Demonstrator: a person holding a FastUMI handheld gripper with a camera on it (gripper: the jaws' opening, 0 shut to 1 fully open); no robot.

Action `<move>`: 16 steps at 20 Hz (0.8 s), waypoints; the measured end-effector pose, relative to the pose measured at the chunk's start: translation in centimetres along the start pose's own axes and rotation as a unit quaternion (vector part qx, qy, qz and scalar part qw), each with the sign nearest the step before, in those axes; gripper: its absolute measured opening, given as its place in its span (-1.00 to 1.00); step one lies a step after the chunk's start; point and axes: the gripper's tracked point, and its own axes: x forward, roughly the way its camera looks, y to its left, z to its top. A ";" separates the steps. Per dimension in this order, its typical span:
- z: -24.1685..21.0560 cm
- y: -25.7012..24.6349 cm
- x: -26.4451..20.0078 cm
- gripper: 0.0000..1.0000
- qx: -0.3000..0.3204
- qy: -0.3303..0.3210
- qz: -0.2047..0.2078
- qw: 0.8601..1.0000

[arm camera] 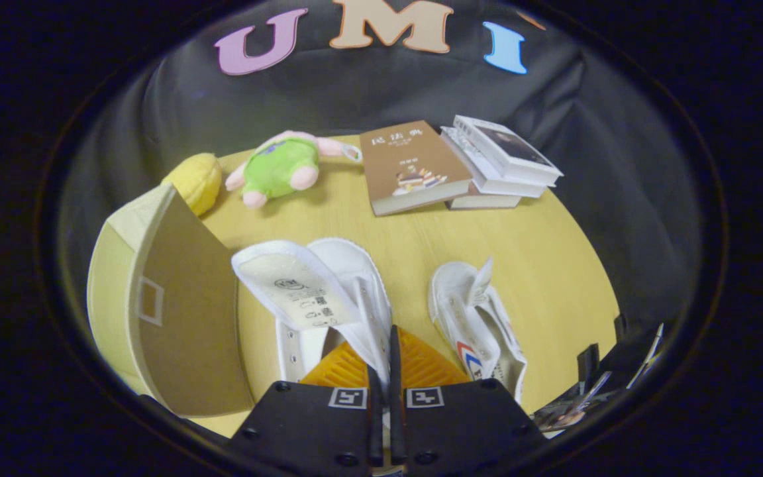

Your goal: Open the storage box then place both shoes into the box .Put the left shoe in first, then the right shoe, with the right side of both shoes facing outward in a uniform manner.

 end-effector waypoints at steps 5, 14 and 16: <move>8.3 2.3 -8.3 -0.85 -0.012 -0.094 -0.016 0.995; 7.7 22.4 -9.9 -0.85 0.023 -0.068 0.170 0.983; 6.2 23.8 -8.5 -0.85 0.020 -0.053 0.156 0.986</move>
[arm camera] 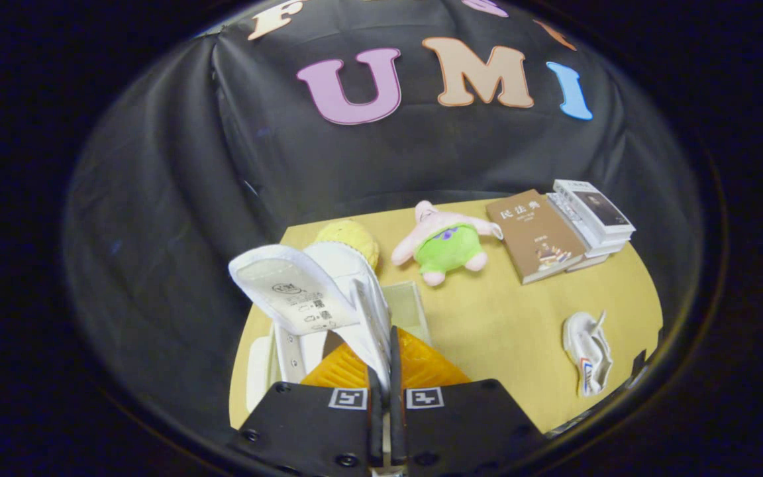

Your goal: Open the storage box then place both shoes into the box .Put the left shoe in first, then the right shoe, with the right side of both shoes facing outward in a uniform manner.

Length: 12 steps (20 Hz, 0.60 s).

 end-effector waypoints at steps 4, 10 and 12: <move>-5.1 0.2 2.9 -0.85 0.004 0.059 -0.036 0.998; -9.9 2.1 6.9 -0.84 0.000 0.140 -0.032 0.990; -10.6 1.8 7.4 -0.83 0.002 0.173 -0.042 0.984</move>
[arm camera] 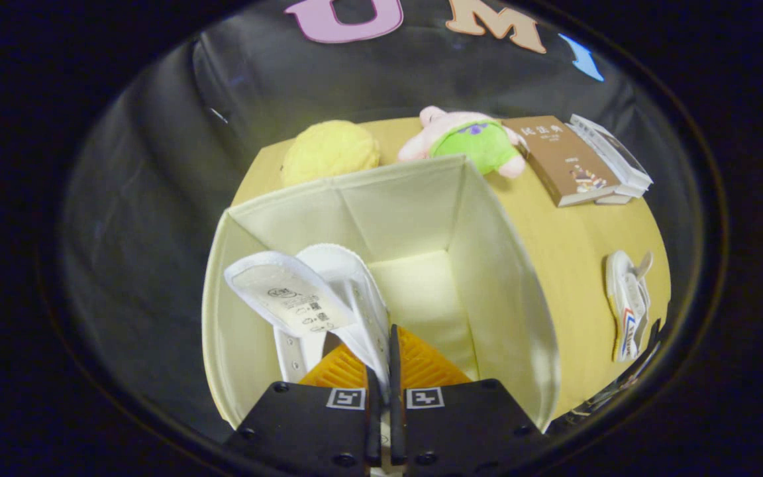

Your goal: Open the storage box then place both shoes into the box .Put the left shoe in first, then the right shoe, with the right side of both shoes facing outward in a uniform manner.

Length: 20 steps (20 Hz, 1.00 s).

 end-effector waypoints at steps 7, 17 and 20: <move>-1.3 0.2 2.9 -0.83 -0.016 0.034 -0.016 0.999; -1.5 2.8 0.5 0.18 0.003 0.030 0.034 0.999; -0.4 3.8 -2.3 0.70 0.022 -0.005 0.070 0.997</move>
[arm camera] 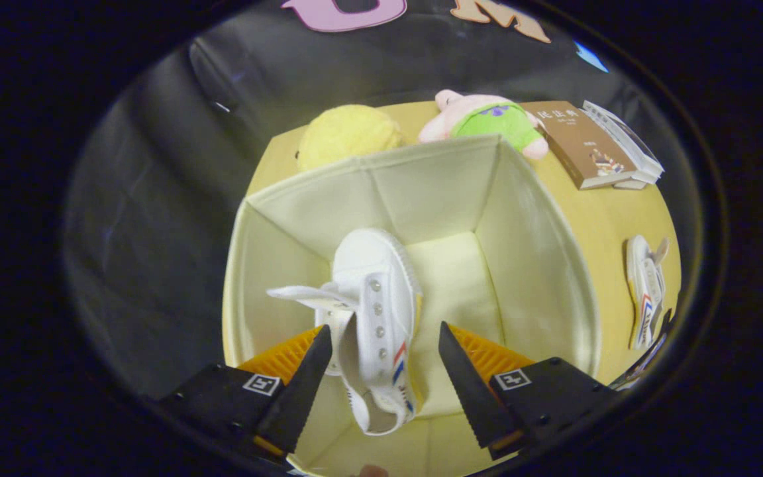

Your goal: Open the storage box then place both shoes into the box .Put the left shoe in first, then the right shoe, with the right side of both shoes facing outward in a uniform manner.

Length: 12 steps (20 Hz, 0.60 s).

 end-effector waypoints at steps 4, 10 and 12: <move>1.4 1.2 -5.1 1.00 0.002 -0.059 0.031 0.998; 3.3 -0.8 -11.1 1.00 -0.032 -0.149 0.040 0.988; 3.7 -4.2 -12.2 1.00 -0.062 -0.171 0.003 0.983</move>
